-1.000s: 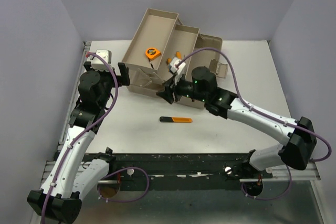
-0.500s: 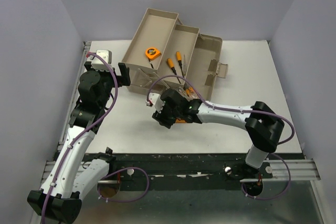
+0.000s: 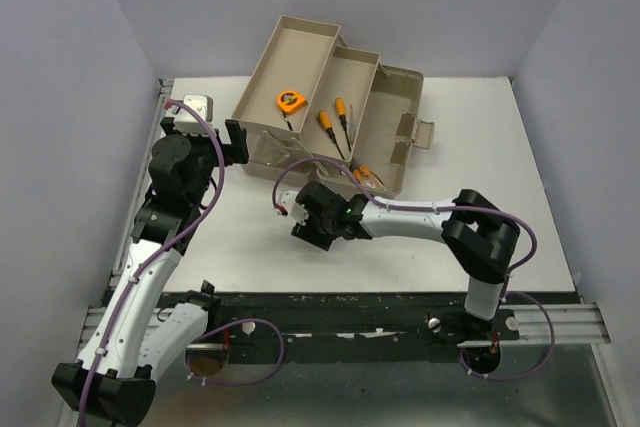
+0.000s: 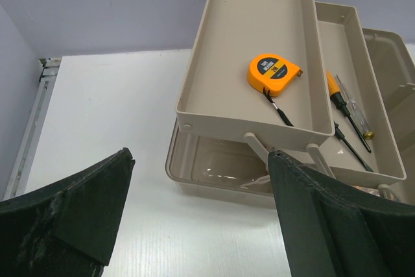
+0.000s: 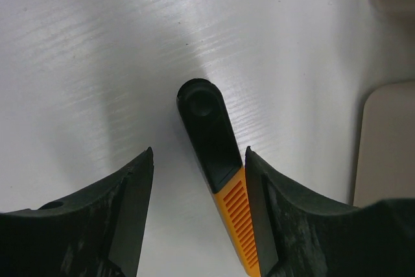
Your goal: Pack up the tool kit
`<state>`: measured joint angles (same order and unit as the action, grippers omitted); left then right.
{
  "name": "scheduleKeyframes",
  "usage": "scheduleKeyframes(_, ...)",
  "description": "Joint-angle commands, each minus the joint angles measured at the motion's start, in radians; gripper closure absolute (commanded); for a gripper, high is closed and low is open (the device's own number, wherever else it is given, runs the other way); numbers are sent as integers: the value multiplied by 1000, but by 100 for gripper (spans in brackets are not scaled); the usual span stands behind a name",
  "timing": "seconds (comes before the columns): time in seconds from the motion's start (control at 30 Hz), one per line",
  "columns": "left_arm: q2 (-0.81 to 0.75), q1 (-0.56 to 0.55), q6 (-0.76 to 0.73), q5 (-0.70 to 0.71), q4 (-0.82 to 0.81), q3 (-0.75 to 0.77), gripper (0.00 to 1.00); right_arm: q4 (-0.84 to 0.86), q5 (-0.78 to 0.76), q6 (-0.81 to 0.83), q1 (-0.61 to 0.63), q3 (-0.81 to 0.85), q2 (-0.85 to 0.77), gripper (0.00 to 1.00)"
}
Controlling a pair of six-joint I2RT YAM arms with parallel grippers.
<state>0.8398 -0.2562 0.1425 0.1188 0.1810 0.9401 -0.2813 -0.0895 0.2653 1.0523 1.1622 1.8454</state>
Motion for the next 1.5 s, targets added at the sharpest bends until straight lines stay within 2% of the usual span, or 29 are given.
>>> scheduleKeyframes(0.0,-1,2,5,-19,-17,-9,1,-7,-53,23,6,31,21,34)
scheduleKeyframes(0.2,-1,2,3,-19,-20,-9,1,-39,-53,31,6,66,72,34)
scheduleKeyframes(0.37,-4,2,3,-21,-20,-8,1,-52,-3,15,6,74,100,38)
scheduleKeyframes(0.53,-7,2,3,-21,-20,-7,1,-61,33,-1,6,68,110,58)
scheduleKeyframes(0.77,-10,2,3,-31,-21,-9,1,-58,51,-46,5,50,32,99)
scheduleKeyframes(0.87,-10,0,0,-67,-32,-11,1,-56,27,-92,5,45,-52,99)
scheduleKeyframes(1.07,7,-9,-4,-257,-64,-6,1,-24,-52,-179,-6,37,-277,99)
scheduleKeyframes(1.27,-27,-12,38,-471,-100,-3,1,20,-90,-332,-103,18,-484,99)
scheduleKeyframes(1.37,-41,-14,106,-618,-139,-12,1,82,-98,-426,-170,-12,-604,99)
scheduleKeyframes(1.47,-27,-17,282,-810,-308,-56,1,154,-177,-498,-195,-27,-675,99)
